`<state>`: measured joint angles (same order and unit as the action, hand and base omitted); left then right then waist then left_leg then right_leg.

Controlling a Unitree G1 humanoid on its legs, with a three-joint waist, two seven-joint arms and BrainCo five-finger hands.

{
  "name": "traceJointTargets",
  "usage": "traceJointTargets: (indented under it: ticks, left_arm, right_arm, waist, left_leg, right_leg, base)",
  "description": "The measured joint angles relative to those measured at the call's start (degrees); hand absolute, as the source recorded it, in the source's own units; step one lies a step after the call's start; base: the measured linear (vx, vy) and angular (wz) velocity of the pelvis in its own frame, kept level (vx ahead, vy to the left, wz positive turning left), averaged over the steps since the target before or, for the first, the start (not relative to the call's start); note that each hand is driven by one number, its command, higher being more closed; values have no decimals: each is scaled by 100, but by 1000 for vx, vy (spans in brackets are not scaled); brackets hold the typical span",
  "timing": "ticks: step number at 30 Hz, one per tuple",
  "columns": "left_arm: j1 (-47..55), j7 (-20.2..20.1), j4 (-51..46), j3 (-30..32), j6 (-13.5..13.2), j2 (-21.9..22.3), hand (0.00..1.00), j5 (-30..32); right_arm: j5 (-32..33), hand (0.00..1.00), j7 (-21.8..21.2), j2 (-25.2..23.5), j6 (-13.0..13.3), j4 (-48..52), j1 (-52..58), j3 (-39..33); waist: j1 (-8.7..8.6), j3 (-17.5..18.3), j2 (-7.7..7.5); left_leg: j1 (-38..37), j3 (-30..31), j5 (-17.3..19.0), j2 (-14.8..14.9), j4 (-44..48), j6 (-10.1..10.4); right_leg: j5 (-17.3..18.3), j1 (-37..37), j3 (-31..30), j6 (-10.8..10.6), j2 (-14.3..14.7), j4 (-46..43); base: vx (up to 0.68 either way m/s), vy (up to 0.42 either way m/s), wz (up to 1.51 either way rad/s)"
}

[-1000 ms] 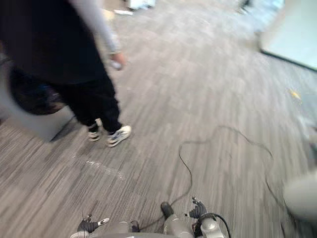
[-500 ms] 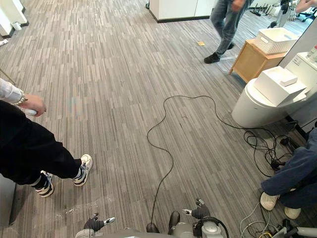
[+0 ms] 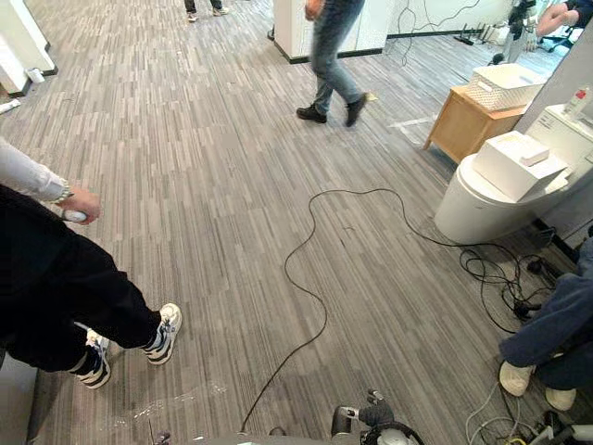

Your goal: Organize washtable

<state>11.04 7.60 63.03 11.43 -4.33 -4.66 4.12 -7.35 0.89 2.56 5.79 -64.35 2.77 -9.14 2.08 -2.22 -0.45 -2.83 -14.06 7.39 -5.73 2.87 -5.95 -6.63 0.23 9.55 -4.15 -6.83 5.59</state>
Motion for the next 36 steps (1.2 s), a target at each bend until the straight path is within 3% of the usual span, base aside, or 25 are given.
traceJointTargets:
  ticks: [5, 8, 10, 12, 13, 14, 15, 16, 19, 20, 21, 22, 23, 24, 26, 27, 28, 29, 30, 31, 32, 33, 34, 35, 36]
  left_arm:
    - [8, -1, 0, -52, 4, 4, 0, -1]
    - [-29, -1, -15, -53, 2, -33, 0, -3]
    - [-73, -6, -62, 12, -5, 3, 0, -11]
    - [-76, 5, -78, 18, 4, 98, 0, -102]
    - [-68, 6, -83, -3, 7, 110, 0, -133]
    - [-59, 8, -90, -2, 6, 81, 0, -142]
    - [-27, 4, -136, -9, -1, 19, 0, -200]
    - [-8, 7, -218, -30, -10, 61, 0, -245]
    - [40, 18, -278, -66, -18, 162, 0, -257]
    - [81, 16, -251, -78, -7, 233, 0, -350]
    - [56, 9, -252, -124, -13, 211, 0, -352]
    - [11, 7, -258, -240, -58, 124, 0, -365]
    - [10, -2, -286, -242, -103, 40, 0, -377]
    - [9, 1, -300, -238, -110, 33, 0, -381]
    - [25, -10, -290, -235, -108, 14, 0, -438]
    - [41, -10, -277, -230, -107, 1, 0, -455]
    - [70, -10, -256, -234, -105, -41, 0, -458]
    - [77, -11, -248, -237, -104, -69, 0, -458]
    - [108, -14, -241, -238, -98, -129, 0, -456]
    - [137, -16, -236, -248, -86, -172, 0, -456]
    - [125, -15, -230, -255, -84, -180, 0, -455]
    - [119, -10, -214, -286, -82, -183, 0, -454]
    - [105, -11, -162, -419, -73, -224, 0, -451]
    - [103, -15, -159, -456, -62, -237, 0, -448]
    - [80, -16, -109, -454, -48, -232, 0, -448]
  right_arm:
    - [1, 0, -12, 11, 2, -64, 4, 12]
    - [9, 0, -7, -29, 22, -71, 3, 68]
    - [10, 0, -5, 6, 38, -69, -43, 68]
    - [2, 0, -4, 103, 37, -70, -72, 72]
    - [1, 0, 8, 124, 27, -106, -63, 66]
    - [-5, 0, 14, 124, 23, -125, -69, 68]
    - [-21, 0, 12, 119, 10, -145, -131, 71]
    - [-48, 0, 16, 182, -13, -185, -202, 66]
    - [-72, 0, 12, 287, -11, -174, -301, 74]
    - [-86, 0, 22, 325, -7, -153, -328, 109]
    - [-112, 0, 19, 314, -9, -147, -358, 126]
    - [-132, 0, 13, 259, 3, -124, -347, 126]
    - [-140, 0, 16, 178, -1, -142, -289, 126]
    - [-145, 0, 14, 169, -1, -158, -302, 131]
    - [-171, 0, 2, 114, 3, -156, -201, 96]
    - [-170, 0, 8, 84, 3, -153, -178, 44]
    - [-165, 0, -5, 56, 21, -86, -143, 45]
    - [-166, 0, -5, 28, 23, -25, -121, 35]
    - [-165, 0, -9, -38, 37, 63, -93, -32]
    - [-157, 0, -18, -99, 43, 69, -94, -176]
    - [-149, 0, -24, -107, 41, 67, -94, -238]
    - [-120, 0, -57, -103, 43, 78, -95, -324]
    - [-111, 0, -85, -94, 44, 124, -106, -339]
    - [-103, 0, -109, -93, 47, 184, -107, -338]
    - [-88, 0, -119, -96, 56, 299, -127, -337]
  waist:
    - [-16, 12, 37]
    - [-69, -18, 1]
    - [-99, -117, 51]
    - [-29, -271, 278]
    - [61, -301, 299]
    - [94, -351, 162]
    - [185, -359, 104]
    - [192, -404, 57]
    - [198, -553, 276]
    - [217, -527, 392]
    - [208, -543, 383]
    - [205, -571, 290]
    - [235, -556, 117]
    - [291, -549, 90]
    - [339, -505, 23]
    - [337, -477, -1]
    - [316, -428, -58]
    - [288, -413, -99]
    - [183, -394, -205]
    - [153, -426, -198]
    - [162, -438, -215]
    - [155, -436, -200]
    - [139, -446, -174]
    - [107, -451, -171]
    - [5, -459, -147]
  left_leg:
    - [-167, 129, 65, 15, 356, 110]
    - [112, 242, 294, 76, 1153, 432]
    - [807, 273, 445, 339, 2821, 651]
    - [1317, 103, 352, 753, 4228, 777]
    - [1464, -100, 127, 938, 4685, 951]
    - [1541, -160, -21, 952, 4850, 982]
    - [1677, -314, 509, 976, 4857, 460]
    - [1884, -210, 848, 998, 4453, 461]
    - [2014, 300, 684, 1106, 2601, 859]
    - [1951, 164, 558, 1138, 2167, 647]
    - [1962, 122, 638, 1086, 2121, 543]
    - [1974, 73, 725, 997, 2156, 536]
    - [2004, 10, 848, 834, 2275, 345]
    - [2047, -10, 984, 794, 2422, 292]
    - [2019, -41, 1373, 618, 2732, 144]
    - [1927, -46, 1392, 543, 2666, 128]
    - [1696, -90, 1445, 445, 2495, 36]
    - [1576, -109, 1468, 405, 2452, 3]
    - [1292, -104, 1515, 313, 2361, 16]
    - [919, -35, 1675, 232, 2256, -118]
    - [705, 37, 1695, 196, 2186, -185]
    - [270, 206, 1746, 150, 1986, -276]
    - [-154, 296, 1732, 169, 1729, -269]
    - [-272, 336, 1704, 189, 1630, -227]
    - [-479, 389, 1572, 267, 1551, 4]
  right_leg:
    - [190, 233, 107, 101, -44, -281]
    - [688, 233, 143, 254, -20, -632]
    - [968, 375, 163, 328, 136, -829]
    - [1193, 498, 279, 184, 333, -1020]
    - [1251, 633, 212, 143, 291, -1042]
    - [1283, 672, 178, 169, 187, -1038]
    - [1319, 664, 85, 155, 23, -1076]
    - [1322, 608, -46, 151, -77, -1043]
    - [1403, 379, -331, 18, -153, -1000]
    - [1442, 435, -485, -149, -129, -848]
    - [1510, 386, -494, -201, -127, -1029]
    - [1706, 310, -501, -200, -136, -1533]
    - [1907, 392, -444, -143, -155, -1669]
    - [1997, 382, -453, -194, -227, -1699]
    - [2182, 220, -707, -497, -416, -2283]
    - [2199, 94, -795, -530, -468, -2593]
    - [2185, -222, -906, -773, -560, -3488]
    - [2105, -408, -992, -922, -577, -4051]
    - [1763, -748, -1144, -1154, -603, -5078]
    - [1495, -996, -1101, -1135, -621, -5982]
    - [1574, -1093, -1008, -1003, -609, -6343]
    - [1821, -1260, -727, -585, -583, -6803]
    - [2176, -1492, -321, -271, -497, -6904]
    - [2316, -1639, -108, -97, -471, -6822]
    - [2504, -1930, 252, 144, -385, -6425]
  base:
    - [86, 25, 8]
    - [47, -94, 19]
    - [-14, -135, 45]
    - [-93, -115, 30]
    - [-61, -2, 10]
    - [12, 82, -11]
    - [42, 70, -22]
    - [27, 54, -30]
    - [32, 202, -47]
    - [214, 237, -38]
    - [345, 140, -19]
    - [397, 38, 5]
    - [382, 4, -4]
    - [326, 46, -21]
    - [295, 197, -22]
    - [285, 231, -15]
    - [312, 188, -10]
    - [344, 138, 5]
    - [366, 118, 20]
    - [418, 86, 18]
    - [447, 72, 9]
    - [519, 79, 1]
    - [417, 62, 4]
    - [395, 37, 13]
    - [441, 18, 32]
